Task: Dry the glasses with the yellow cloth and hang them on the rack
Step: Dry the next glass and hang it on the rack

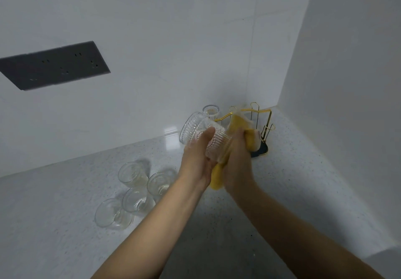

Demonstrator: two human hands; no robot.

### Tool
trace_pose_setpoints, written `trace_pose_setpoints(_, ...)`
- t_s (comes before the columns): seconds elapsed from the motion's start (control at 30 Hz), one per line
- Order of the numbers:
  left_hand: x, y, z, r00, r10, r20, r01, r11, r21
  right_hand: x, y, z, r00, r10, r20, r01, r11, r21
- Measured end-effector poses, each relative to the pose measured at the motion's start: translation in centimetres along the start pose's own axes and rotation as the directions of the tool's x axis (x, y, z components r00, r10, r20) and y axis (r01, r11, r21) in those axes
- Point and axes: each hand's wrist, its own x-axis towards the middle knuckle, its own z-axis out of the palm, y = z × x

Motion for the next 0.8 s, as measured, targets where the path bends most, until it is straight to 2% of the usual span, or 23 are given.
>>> trace_pose_setpoints(0.1,0.4,-0.1,0.2,0.989,0.144,-0.025,-0.144,0.989,0.029,0.5,-0.9,0.8,0.994,0.109,0.026,-0.112,0.955,0.274)
trace_pose_setpoints(0.2,1.1,-0.3,-0.2,0.979,0.161,-0.128,-0.162,0.987,0.001,-0.2,0.8,1.5,0.982,0.179,0.055,-0.187,0.928,0.321)
trace_pose_setpoints(0.3,1.1,-0.4,-0.3,0.982,0.079,-0.174,-0.081,0.997,-0.005,-0.8,1.7,1.8,0.986,0.168,0.008,-0.167,0.967,0.191)
trace_pose_setpoints(0.43,0.7,-0.1,-0.1,0.985,0.074,-0.154,-0.078,0.997,-0.019,-0.2,1.1,1.8,0.996,0.081,-0.025,-0.081,0.997,-0.003)
trace_pose_setpoints(0.6,0.5,-0.6,0.1,0.984,0.126,-0.122,-0.121,0.991,0.053,2.7,0.2,1.1,0.988,0.107,-0.112,-0.104,0.994,0.036)
trace_pose_setpoints(0.73,1.0,-0.4,0.2,0.972,0.112,-0.206,-0.112,0.994,0.012,1.7,2.9,1.8,0.996,0.037,-0.079,-0.037,0.999,0.005)
trace_pose_setpoints(0.8,1.0,0.1,0.1,0.969,0.073,-0.235,-0.069,0.997,0.026,0.7,4.0,2.0,0.995,-0.038,-0.097,0.024,0.99,-0.137)
